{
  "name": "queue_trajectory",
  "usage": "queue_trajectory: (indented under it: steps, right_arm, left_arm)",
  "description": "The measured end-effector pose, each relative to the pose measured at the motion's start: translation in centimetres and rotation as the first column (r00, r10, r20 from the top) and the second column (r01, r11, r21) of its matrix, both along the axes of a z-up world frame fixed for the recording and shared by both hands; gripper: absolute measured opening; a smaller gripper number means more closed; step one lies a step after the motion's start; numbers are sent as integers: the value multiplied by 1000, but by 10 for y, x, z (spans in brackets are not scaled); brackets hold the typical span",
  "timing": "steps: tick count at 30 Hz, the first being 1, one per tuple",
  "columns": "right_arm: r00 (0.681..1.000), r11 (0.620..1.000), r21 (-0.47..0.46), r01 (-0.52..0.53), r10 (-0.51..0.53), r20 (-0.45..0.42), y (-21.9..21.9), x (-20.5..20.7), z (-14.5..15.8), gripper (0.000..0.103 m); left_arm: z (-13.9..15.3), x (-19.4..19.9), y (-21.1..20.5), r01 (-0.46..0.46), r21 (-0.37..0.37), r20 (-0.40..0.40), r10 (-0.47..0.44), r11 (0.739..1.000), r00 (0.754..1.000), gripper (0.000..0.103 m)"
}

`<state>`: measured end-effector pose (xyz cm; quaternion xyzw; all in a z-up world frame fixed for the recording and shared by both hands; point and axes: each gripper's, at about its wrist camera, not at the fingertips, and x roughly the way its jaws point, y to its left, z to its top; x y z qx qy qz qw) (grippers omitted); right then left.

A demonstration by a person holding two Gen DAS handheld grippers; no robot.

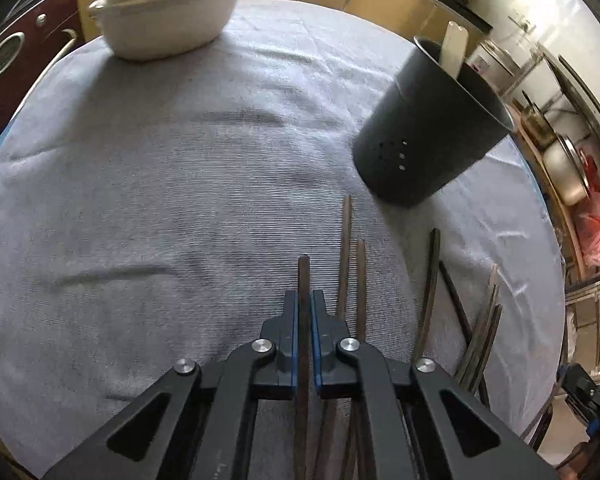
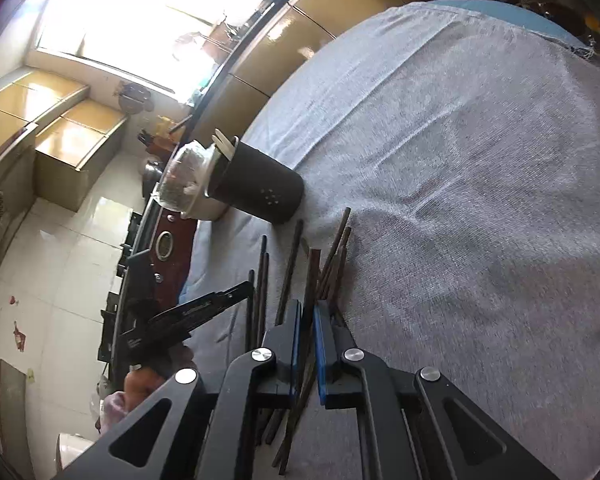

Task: Organize utensils

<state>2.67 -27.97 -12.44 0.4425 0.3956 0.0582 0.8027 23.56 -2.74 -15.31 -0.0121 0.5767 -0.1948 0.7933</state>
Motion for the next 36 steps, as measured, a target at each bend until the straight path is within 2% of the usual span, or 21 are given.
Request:
queue_trajectory:
  steps: [4,9,14,16,18,21,22,23,24,26,28,30,34,36]
  right_arm:
    - [999,1000,-20,11,-10,47,-3,-9,16,6]
    - [993,998,-65,2,6,122,4,-9,49,6]
    - [980,992,-129,-8,33,198,13,-6,88,5]
    - [979,981,-196,-12,51,195,20,-2,100,5]
    - [988,974,-227,-8,43,149,21,4,100,5]
    - [998,983,-181,13,-2,65,6,9,81,6]
    - [1000,984,-177,20,-18,13,0,12,71,8]
    - [999,987,-162,9,-17,-48,-5,17,59,15]
    - [994,990,-141,-3,-13,-107,-9,20,46,21]
    - [978,991,-136,18,-46,-203,-16,24,22,26]
    - [965,989,-151,10,-49,-258,-16,32,3,26]
    - [947,983,-181,3,-61,-316,-13,41,-12,26]
    - [923,978,-209,17,-96,-374,-9,57,-31,27]
    - [927,965,-260,27,-122,-356,-5,63,-27,27]
  left_arm:
    - [20,-11,20,-33,-71,42,36,997,998,5]
    - [71,-29,36,-17,-143,140,37,990,990,5]
    - [119,-53,41,30,-177,257,17,984,966,5]
    - [135,-61,43,49,-186,299,9,981,954,5]
    - [142,-69,45,57,-195,321,9,979,947,5]
    - [154,-87,47,77,-211,368,6,974,930,5]
    - [155,-92,46,82,-213,382,5,974,924,5]
    - [157,-98,48,87,-215,395,5,973,919,5]
    - [159,-105,50,92,-219,408,6,971,913,5]
    - [163,-119,53,100,-220,449,10,970,894,5]
    - [163,-126,55,100,-230,468,20,968,883,5]
    - [163,-129,59,98,-250,467,32,963,884,5]
    - [166,-139,67,96,-263,476,43,960,879,5]
    - [168,-143,70,93,-267,481,49,959,875,5]
